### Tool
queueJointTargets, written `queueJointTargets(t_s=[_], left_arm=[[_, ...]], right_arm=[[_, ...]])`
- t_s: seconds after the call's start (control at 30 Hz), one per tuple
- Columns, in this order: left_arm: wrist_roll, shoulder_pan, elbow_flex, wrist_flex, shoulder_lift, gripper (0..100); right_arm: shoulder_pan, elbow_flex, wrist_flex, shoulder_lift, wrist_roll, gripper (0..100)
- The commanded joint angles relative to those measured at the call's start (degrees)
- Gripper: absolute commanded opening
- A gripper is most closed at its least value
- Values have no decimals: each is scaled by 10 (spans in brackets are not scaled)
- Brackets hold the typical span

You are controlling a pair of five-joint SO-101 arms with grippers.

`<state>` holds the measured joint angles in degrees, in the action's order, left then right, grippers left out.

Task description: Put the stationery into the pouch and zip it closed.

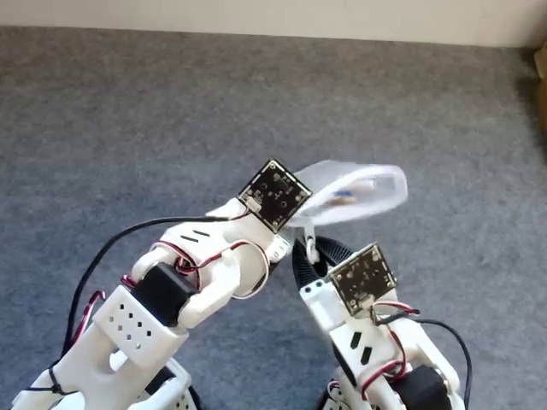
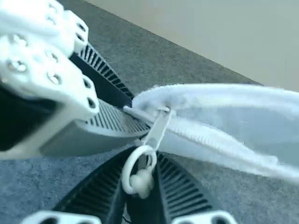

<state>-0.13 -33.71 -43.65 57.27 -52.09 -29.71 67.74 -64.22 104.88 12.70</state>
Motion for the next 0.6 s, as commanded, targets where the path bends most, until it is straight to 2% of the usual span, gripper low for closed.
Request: queueJointTargets(t_s=[0.0, 0.17, 0.3, 0.43, 0.57], left_arm=[[18, 7, 7, 3, -18, 188], [34, 6, 7, 0, -18, 207], [33, -19, 8, -1, -18, 207], [-24, -58, 8, -1, -14, 204], [-30, -65, 7, -15, -14, 203]], right_arm=[[3, -54, -25, 3, 11, 17], [3, -78, -53, 3, 12, 17], [3, -80, -75, 3, 46, 16], [3, -82, -84, 3, 47, 16], [1, -128, -128, 3, 52, 16]])
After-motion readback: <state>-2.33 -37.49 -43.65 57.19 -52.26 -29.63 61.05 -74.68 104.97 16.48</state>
